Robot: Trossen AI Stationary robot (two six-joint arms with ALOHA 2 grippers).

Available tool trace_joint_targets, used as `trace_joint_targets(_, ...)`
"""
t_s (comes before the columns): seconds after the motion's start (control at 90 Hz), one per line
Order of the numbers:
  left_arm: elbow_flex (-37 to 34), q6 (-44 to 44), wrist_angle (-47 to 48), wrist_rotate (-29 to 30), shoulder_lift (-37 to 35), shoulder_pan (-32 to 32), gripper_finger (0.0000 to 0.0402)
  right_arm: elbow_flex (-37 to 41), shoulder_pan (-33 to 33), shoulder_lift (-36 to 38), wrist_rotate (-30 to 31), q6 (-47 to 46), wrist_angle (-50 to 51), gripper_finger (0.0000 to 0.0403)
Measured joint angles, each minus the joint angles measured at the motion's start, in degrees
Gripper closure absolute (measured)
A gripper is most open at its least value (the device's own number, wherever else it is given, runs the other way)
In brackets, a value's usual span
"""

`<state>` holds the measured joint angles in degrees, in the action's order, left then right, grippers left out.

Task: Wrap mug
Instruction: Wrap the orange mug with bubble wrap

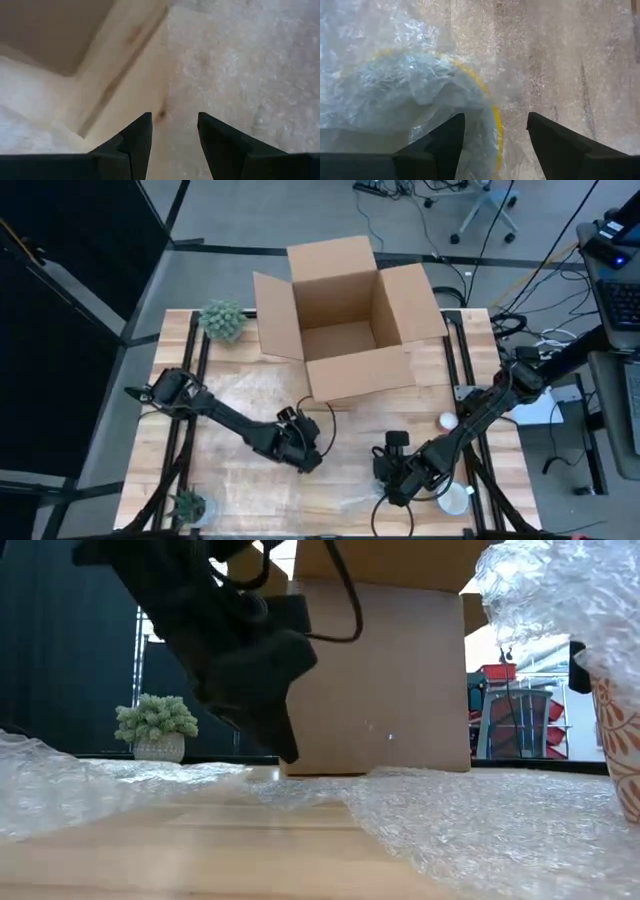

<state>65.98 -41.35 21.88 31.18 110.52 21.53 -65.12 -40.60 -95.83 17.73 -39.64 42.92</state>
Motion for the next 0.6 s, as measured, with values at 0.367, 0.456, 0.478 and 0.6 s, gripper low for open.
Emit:
trace_joint_targets(0.367, -0.1, 8.0, -4.7, -3.8, 0.0, -1.4, 0.0254, 0.0, 0.0, 0.0, 0.1, -0.1, -0.2, 0.0198)
trace_joint_targets(0.456, -0.1, 11.3, -7.5, -8.7, 0.0, -1.3, 0.0254, 0.0, 0.0, 0.0, 0.1, -0.1, -0.2, 0.0198)
trace_joint_targets(0.478, -0.1, 11.7, -7.6, -8.8, 0.0, -1.3, 0.0254, 0.0, 0.0, 0.0, 0.1, -0.1, -0.2, 0.0198)
trace_joint_targets(0.6, -0.1, 11.8, -7.9, -8.9, 0.0, -1.5, 0.0254, 0.0, 0.0, 0.0, 0.2, -0.1, -0.3, 0.0198)
